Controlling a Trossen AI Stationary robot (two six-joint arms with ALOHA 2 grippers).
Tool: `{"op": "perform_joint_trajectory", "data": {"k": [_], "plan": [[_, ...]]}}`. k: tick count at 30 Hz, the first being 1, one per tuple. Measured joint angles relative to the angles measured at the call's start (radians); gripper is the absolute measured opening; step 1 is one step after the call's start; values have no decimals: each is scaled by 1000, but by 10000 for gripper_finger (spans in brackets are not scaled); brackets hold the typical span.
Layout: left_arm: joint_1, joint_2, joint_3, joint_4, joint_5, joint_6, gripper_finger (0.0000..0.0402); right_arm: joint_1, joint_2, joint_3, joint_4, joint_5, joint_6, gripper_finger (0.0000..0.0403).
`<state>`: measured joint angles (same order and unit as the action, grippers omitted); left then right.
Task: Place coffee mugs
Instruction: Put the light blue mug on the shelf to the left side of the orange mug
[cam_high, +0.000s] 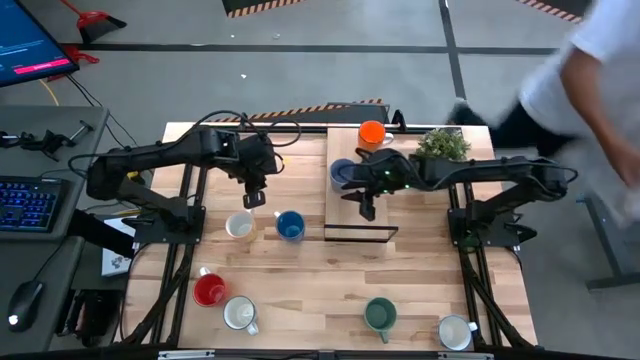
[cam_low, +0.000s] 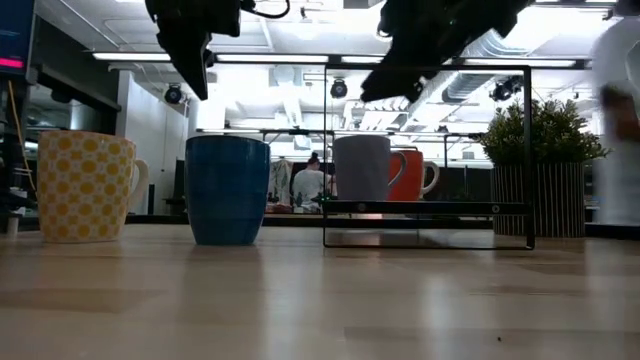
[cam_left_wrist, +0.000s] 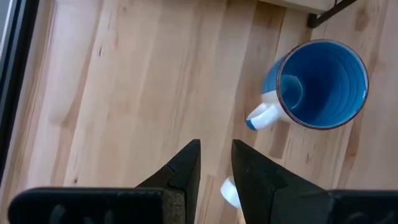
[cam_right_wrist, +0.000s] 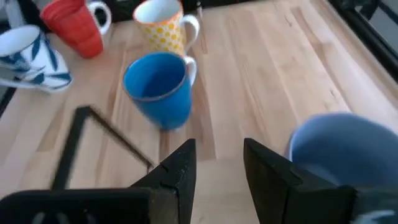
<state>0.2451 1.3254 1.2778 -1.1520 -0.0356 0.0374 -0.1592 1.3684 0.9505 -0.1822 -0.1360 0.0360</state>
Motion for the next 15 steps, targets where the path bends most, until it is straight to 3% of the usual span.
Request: {"op": "perform_joint_trajectory", "data": {"k": [8,15], "plan": [[11,0,0,-1,-3,25,81,-19,76,0,-1,-82,8,114],[29,0,0,-1,-3,26,81,-25,94,0,-2,-65,8,114]]}}
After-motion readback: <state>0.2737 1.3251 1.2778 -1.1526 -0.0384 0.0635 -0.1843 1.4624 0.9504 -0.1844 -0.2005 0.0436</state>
